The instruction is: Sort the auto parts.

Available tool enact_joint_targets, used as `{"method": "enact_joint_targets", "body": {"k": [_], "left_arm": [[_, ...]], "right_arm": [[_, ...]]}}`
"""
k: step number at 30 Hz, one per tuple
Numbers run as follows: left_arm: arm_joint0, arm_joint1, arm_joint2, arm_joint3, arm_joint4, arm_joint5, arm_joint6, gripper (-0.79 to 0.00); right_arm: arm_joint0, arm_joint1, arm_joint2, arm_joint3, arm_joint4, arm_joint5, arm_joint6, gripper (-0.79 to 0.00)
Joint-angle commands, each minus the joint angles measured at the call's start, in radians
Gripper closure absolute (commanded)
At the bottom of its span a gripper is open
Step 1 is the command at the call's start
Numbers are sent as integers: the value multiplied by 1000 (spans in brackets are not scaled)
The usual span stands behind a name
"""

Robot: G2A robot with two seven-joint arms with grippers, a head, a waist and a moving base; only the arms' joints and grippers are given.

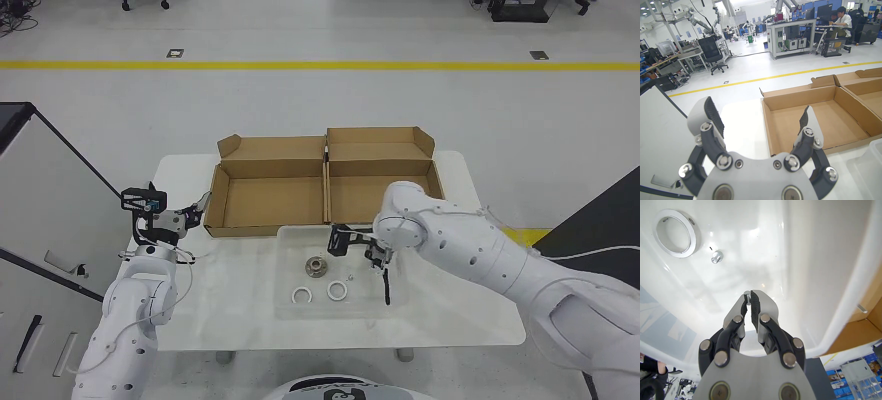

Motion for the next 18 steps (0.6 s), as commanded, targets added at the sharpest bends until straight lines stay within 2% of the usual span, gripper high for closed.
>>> {"method": "enact_joint_targets", "body": {"k": [1,8,11,18], "left_arm": [[0,0,0,0,0,0,0,-785],[0,0,0,0,0,0,0,-785],[0,0,0,0,0,0,0,-785],[0,0,0,0,0,0,0,-785]], "right_arm": [[9,12,24,-23,34,9,9,0],[41,84,101,-132,155,38,37,0],[46,121,161,-162,256,38,38,0],[27,181,380,-146,658,16,11,0]]}}
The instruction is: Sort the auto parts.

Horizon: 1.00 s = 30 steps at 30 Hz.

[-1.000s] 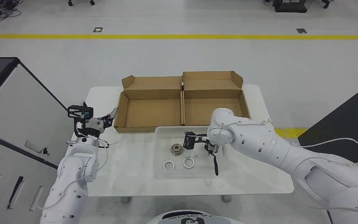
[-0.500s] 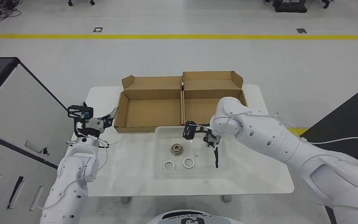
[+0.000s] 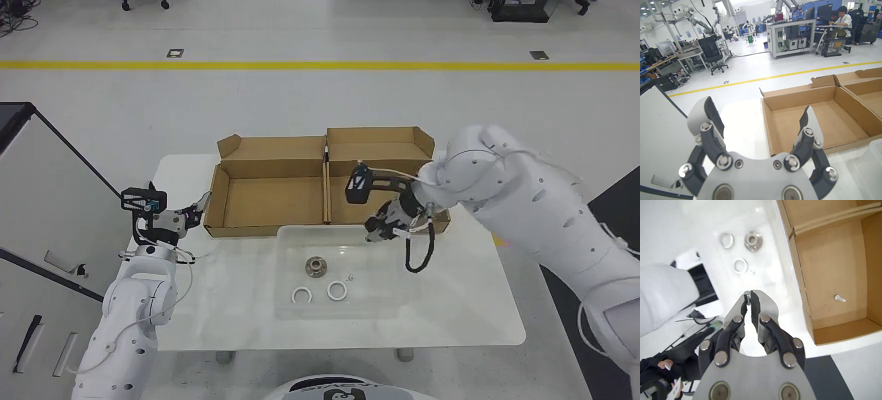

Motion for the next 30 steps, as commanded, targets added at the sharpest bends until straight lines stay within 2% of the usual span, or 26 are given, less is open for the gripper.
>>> {"method": "enact_joint_targets", "body": {"k": [1,8,19,30], "left_arm": [[0,0,0,0,0,0,0,-785],[0,0,0,0,0,0,0,-785],[0,0,0,0,0,0,0,-785],[0,0,0,0,0,0,0,-785]], "right_arm": [[-9,10,60,14,143,-6,-17,0],[-7,11,163,70,492,-18,-77,0],[66,-49,182,148,960,-45,-202,0],[134,-112,185,189,1247,-65,-211,0]]}}
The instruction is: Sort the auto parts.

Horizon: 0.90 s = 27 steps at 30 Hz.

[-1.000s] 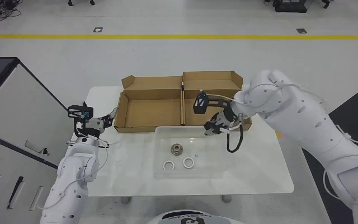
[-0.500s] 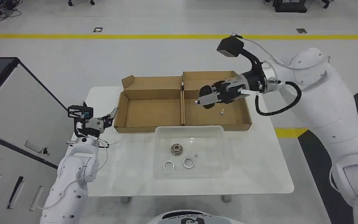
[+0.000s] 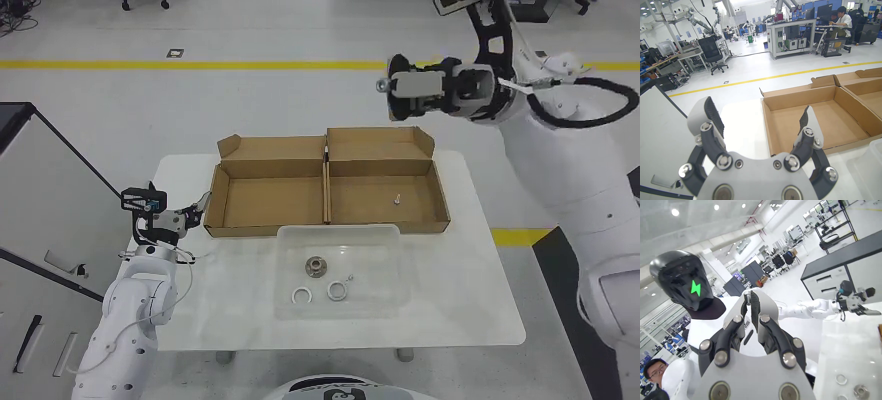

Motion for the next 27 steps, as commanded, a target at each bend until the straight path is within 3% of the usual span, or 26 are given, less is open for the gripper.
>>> {"method": "enact_joint_targets", "body": {"k": [1,12,22,27], "left_arm": [[0,0,0,0,0,0,0,-785],[0,0,0,0,0,0,0,-785],[0,0,0,0,0,0,0,-785],[0,0,0,0,0,0,0,-785]], "right_arm": [[10,-10,1,1,41,-3,-4,0],[48,-62,6,11,141,-3,14,0],[48,-63,6,11,140,-3,14,0],[-9,-60,35,-53,96,31,-7,0]]}}
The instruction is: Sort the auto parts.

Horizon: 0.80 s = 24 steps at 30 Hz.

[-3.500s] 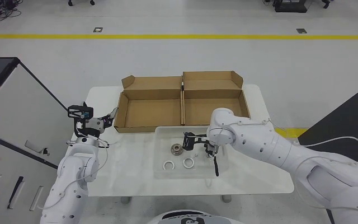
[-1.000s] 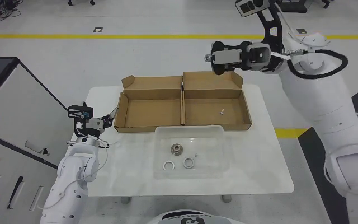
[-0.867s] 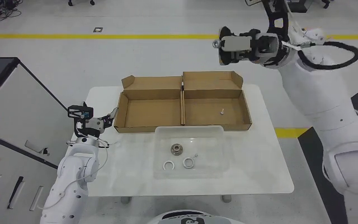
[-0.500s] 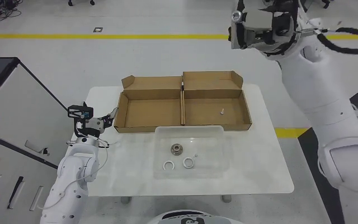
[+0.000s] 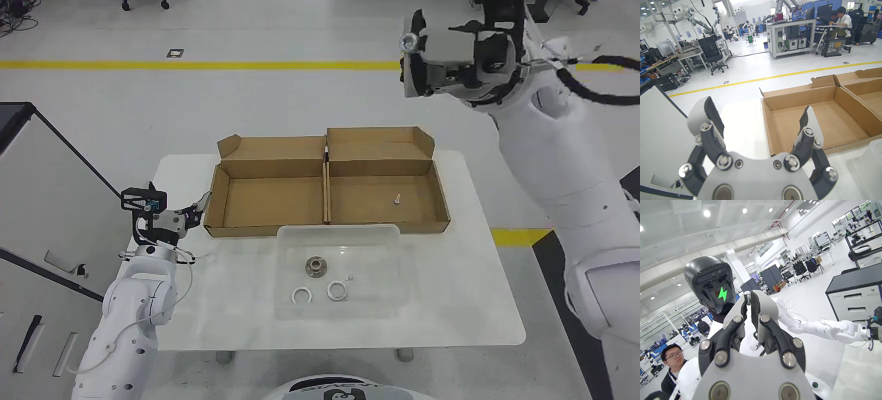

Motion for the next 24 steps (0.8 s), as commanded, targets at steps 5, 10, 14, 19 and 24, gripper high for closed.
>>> {"method": "enact_joint_targets", "body": {"k": [5,10,14,19,24], "left_arm": [[0,0,0,0,0,0,0,-785],[0,0,0,0,0,0,0,-785],[0,0,0,0,0,0,0,-785],[0,0,0,0,0,0,0,-785],[0,0,0,0,0,0,0,-785]], "right_arm": [[-83,-1,46,-68,46,21,24,0],[-144,-2,79,-117,54,41,26,0],[-189,-9,92,-155,99,51,18,0],[-249,-24,99,-192,194,35,-1,0],[-287,-42,107,-210,275,26,-4,0]]}}
